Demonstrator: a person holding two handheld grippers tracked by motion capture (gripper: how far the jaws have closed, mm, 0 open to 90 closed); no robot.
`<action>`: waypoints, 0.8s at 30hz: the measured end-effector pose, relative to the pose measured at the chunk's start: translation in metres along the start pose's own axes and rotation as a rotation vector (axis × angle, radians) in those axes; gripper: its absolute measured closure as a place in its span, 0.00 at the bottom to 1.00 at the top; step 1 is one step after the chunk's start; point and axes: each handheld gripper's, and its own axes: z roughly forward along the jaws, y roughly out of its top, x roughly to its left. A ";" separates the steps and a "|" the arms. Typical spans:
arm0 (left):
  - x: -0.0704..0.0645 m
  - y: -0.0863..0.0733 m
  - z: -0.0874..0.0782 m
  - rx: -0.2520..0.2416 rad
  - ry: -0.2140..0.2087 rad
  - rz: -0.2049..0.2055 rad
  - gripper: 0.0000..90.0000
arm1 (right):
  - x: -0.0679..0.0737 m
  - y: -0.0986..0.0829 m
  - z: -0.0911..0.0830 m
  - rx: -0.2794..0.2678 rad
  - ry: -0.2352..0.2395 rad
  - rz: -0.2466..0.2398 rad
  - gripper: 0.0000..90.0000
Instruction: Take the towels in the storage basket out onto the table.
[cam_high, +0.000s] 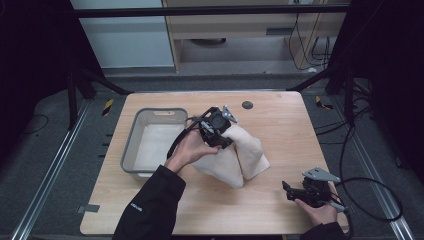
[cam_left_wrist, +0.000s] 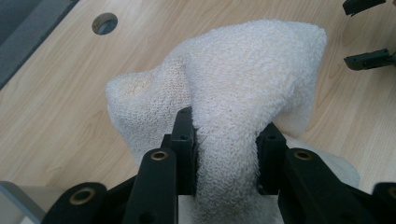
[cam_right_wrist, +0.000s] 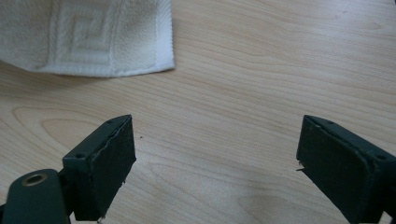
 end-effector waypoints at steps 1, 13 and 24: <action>-0.001 -0.001 0.003 0.003 -0.004 -0.004 0.74 | 0.000 0.000 0.000 0.000 0.000 0.000 0.13; -0.006 -0.017 0.027 0.037 -0.026 -0.008 0.74 | 0.000 0.000 0.001 0.009 0.000 -0.001 0.13; -0.006 -0.034 0.045 0.047 -0.046 -0.031 0.74 | 0.001 0.000 0.001 0.016 -0.001 -0.006 0.13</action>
